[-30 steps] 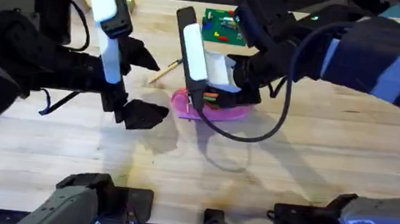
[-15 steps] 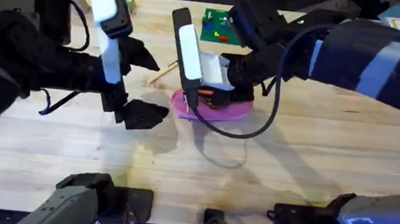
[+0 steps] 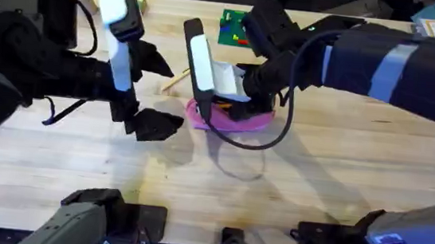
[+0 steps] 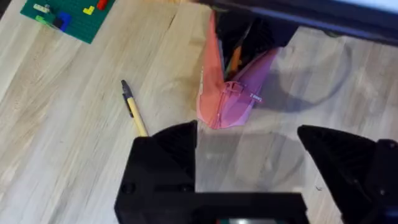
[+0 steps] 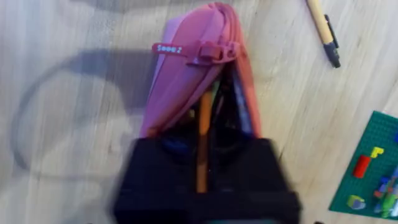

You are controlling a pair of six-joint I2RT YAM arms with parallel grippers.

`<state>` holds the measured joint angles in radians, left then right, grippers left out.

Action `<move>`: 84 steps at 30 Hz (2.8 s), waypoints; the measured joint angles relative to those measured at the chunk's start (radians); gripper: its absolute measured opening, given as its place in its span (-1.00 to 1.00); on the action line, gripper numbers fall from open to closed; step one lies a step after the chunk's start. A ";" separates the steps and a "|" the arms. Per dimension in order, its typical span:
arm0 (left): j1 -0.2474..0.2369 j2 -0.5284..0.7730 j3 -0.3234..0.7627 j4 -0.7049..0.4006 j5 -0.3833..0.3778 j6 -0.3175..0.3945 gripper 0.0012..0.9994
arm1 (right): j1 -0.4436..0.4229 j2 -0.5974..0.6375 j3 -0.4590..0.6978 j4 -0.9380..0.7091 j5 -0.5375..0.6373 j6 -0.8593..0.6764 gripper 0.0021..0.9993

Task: Unzip the bag, pick up the pens from the table one at a time and place them inside, then zip the bag closed.

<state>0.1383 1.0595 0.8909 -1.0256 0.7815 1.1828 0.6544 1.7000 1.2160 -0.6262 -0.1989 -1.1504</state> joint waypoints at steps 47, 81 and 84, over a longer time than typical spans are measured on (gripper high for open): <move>0.002 0.000 0.000 0.163 -0.190 -0.310 0.99 | 0.000 -0.429 0.002 -0.008 0.011 0.499 1.00; -0.125 0.293 0.240 0.229 -0.492 -0.583 0.98 | 0.000 -0.640 0.002 -0.168 0.011 0.804 1.00; -0.148 0.368 0.287 0.230 -0.501 -0.601 0.98 | 0.000 -0.640 0.002 -0.168 0.011 0.804 1.00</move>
<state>-0.0094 1.4276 1.1782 -0.7959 0.2808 0.5820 0.6544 1.0595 1.2175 -0.7940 -0.1883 -0.3465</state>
